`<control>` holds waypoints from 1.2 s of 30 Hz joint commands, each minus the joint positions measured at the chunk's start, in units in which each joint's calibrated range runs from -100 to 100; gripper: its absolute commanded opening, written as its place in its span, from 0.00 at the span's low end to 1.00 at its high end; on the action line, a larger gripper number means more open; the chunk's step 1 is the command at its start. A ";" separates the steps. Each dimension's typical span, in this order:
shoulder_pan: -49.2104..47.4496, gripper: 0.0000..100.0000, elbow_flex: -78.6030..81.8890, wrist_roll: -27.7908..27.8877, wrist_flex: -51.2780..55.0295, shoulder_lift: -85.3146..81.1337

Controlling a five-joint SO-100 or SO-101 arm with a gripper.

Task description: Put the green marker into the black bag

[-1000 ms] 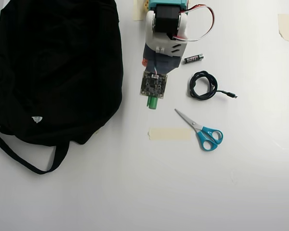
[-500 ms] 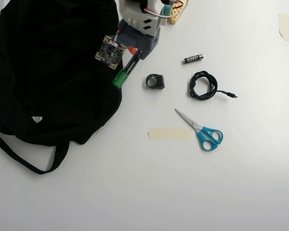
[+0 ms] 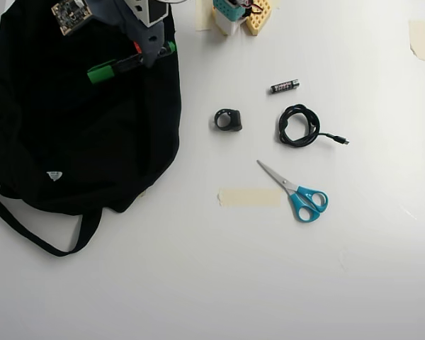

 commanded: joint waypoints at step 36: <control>-29.83 0.23 -11.92 -1.51 -9.24 2.29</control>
